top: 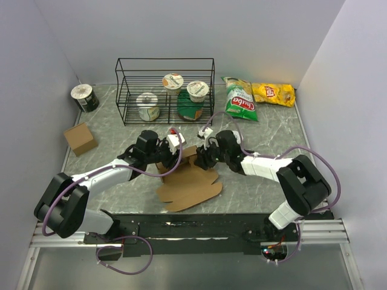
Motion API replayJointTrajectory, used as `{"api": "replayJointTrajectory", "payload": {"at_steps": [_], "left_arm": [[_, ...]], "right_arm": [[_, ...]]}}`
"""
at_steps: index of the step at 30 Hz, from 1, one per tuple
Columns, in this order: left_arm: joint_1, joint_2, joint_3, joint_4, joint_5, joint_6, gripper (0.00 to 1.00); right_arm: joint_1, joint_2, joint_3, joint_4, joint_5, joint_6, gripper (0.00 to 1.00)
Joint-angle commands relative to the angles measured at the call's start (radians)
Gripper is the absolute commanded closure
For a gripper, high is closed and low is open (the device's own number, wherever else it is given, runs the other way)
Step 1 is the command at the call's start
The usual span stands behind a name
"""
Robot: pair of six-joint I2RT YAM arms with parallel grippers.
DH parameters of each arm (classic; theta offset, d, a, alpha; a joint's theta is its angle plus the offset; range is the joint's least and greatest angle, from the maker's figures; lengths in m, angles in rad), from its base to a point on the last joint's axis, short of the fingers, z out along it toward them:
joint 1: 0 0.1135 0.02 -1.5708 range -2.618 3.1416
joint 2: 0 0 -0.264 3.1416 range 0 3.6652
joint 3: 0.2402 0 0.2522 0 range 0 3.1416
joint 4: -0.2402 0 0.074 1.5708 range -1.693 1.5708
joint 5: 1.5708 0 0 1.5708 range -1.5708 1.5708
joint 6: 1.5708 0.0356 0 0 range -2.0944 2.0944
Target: Fold the paper box
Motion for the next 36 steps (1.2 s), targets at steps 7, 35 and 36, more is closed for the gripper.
{"api": "replayJointTrajectory", "payload": {"at_steps": [7, 35, 36], "left_arm": [[-0.011, -0.02, 0.023, 0.01, 0.066, -0.022, 0.58], [-0.013, -0.03, 0.018, 0.019, 0.07, -0.033, 0.59], [-0.013, -0.032, 0.018, 0.02, 0.069, -0.036, 0.59]], "right_arm": [[0.06, -0.072, -0.098, 0.254, 0.295, 0.13, 0.65], [0.163, -0.04, -0.075, 0.233, 0.767, 0.293, 0.9], [0.164, -0.039, -0.072, 0.225, 0.784, 0.297, 0.9]]}}
